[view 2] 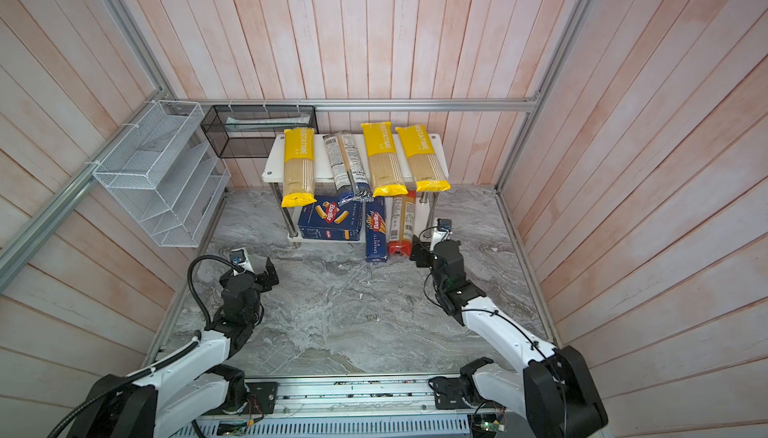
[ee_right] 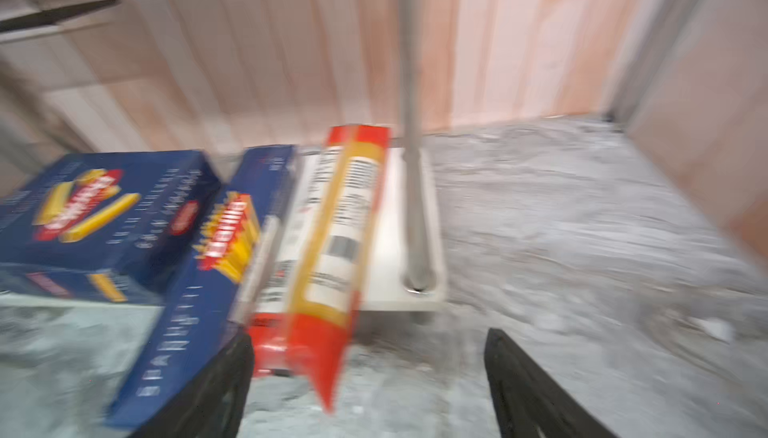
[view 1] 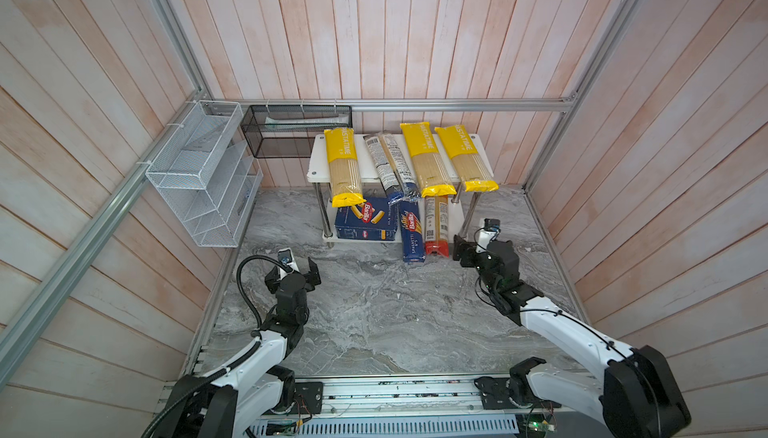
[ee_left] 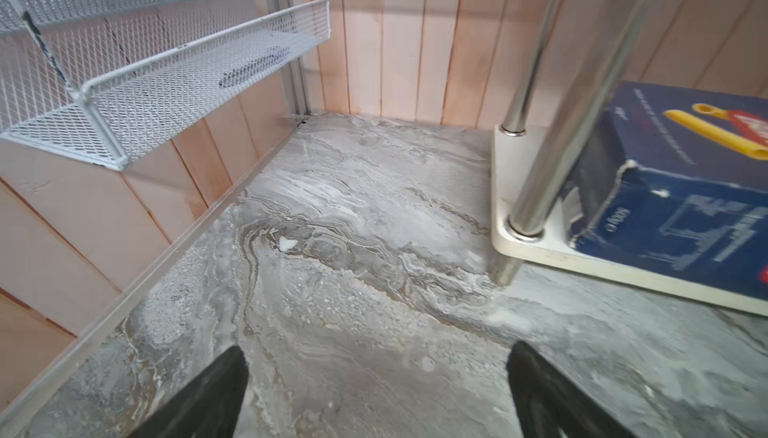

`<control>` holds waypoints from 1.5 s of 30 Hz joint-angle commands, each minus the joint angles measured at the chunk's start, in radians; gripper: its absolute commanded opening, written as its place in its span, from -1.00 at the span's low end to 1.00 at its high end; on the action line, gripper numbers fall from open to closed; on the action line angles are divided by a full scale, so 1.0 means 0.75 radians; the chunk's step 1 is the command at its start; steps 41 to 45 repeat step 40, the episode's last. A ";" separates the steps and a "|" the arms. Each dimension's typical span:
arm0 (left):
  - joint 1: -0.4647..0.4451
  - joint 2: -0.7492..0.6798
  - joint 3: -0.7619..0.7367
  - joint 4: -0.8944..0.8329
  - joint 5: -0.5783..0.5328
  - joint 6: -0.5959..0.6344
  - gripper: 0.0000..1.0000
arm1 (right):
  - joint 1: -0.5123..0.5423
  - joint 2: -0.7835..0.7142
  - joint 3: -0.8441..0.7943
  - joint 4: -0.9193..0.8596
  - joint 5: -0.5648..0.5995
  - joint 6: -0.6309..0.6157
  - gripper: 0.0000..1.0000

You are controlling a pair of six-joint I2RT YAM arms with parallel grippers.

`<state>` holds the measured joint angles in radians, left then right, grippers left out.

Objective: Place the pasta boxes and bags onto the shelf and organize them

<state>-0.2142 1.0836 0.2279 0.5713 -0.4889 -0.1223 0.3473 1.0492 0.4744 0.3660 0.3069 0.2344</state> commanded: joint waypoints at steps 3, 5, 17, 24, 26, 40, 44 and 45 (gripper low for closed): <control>0.183 0.223 -0.045 0.509 0.284 0.069 0.99 | -0.244 -0.205 -0.341 0.349 0.174 -0.114 0.96; 0.215 0.301 -0.049 0.651 0.401 0.130 0.99 | -0.322 -0.190 -0.437 0.492 0.204 -0.154 0.96; 0.264 0.609 0.071 0.730 0.496 0.137 0.99 | -0.505 0.685 -0.450 1.462 -0.254 -0.239 0.96; 0.265 0.611 0.071 0.739 0.495 0.138 0.99 | -0.488 0.677 -0.352 1.295 -0.306 -0.274 0.96; 0.265 0.611 0.071 0.737 0.496 0.137 0.99 | -0.486 0.640 -0.322 1.179 -0.316 -0.281 0.96; 0.286 0.611 0.079 0.719 0.537 0.128 0.99 | -0.487 0.628 -0.311 1.128 -0.319 -0.284 0.96; 0.286 0.611 0.079 0.719 0.537 0.128 0.99 | -0.487 0.628 -0.311 1.128 -0.319 -0.284 0.96; 0.286 0.611 0.079 0.719 0.537 0.128 0.99 | -0.487 0.628 -0.311 1.128 -0.319 -0.284 0.96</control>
